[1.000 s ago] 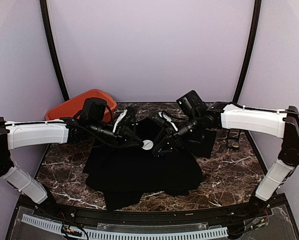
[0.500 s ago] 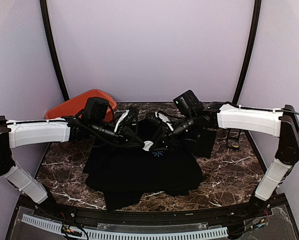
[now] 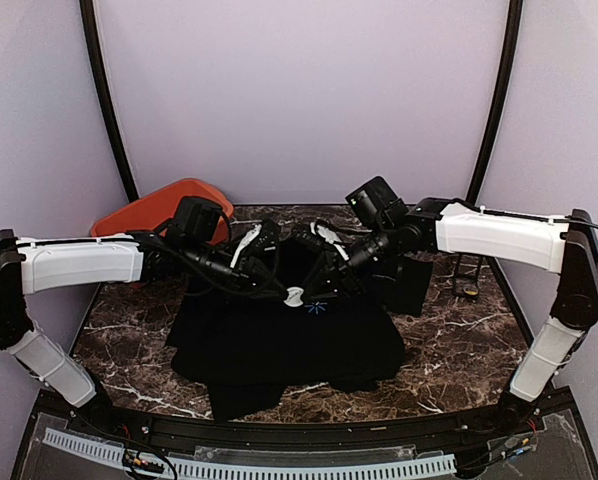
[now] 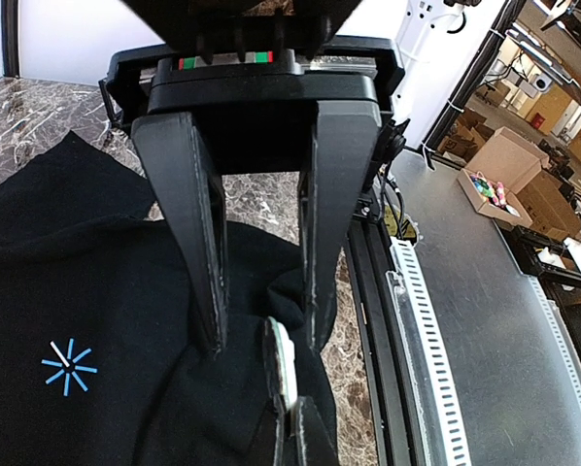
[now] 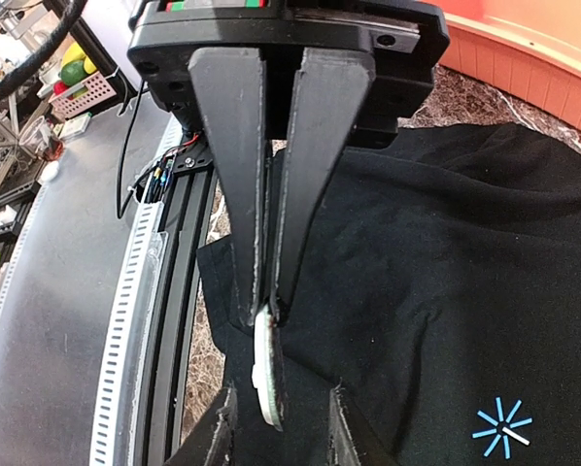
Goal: Pin the brooch onto the clothing
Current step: Pass from the left arm to the right
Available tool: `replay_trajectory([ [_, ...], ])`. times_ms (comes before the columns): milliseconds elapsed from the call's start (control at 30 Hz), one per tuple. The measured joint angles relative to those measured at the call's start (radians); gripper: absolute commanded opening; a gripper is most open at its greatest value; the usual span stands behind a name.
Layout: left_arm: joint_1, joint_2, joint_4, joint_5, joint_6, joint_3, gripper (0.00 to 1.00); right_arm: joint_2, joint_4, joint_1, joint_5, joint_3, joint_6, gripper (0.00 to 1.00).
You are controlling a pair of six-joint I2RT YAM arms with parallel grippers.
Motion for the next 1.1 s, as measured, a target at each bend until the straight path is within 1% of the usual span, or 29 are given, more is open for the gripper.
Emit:
replay_trajectory([
  [233,0.0,0.0,-0.008,-0.002,0.003,0.007,0.01,0.0,-0.016,0.0,0.001,0.002,-0.001,0.27],
  [533,0.0,0.0,-0.009,-0.003,0.003,0.01,0.01,0.016,-0.018,0.002,0.001,0.016,0.005,0.23],
  [600,0.0,0.0,-0.009,-0.003,0.003,0.01,0.01,0.017,-0.018,0.003,0.0,0.016,0.005,0.21],
  [700,0.0,0.0,-0.009,-0.003,0.003,0.01,0.01,0.021,-0.017,0.005,0.0,0.018,0.006,0.15],
  [833,0.0,0.0,-0.01,-0.007,0.004,0.01,0.01,0.026,-0.017,0.005,-0.003,0.019,0.005,0.01],
  [1033,0.003,0.0,-0.018,-0.015,0.003,0.01,0.01,0.027,-0.019,0.01,-0.003,0.019,-0.003,0.0],
  [1100,0.003,0.0,-0.019,-0.016,0.003,0.01,0.05,0.027,-0.018,0.01,-0.002,0.019,-0.003,0.0],
])
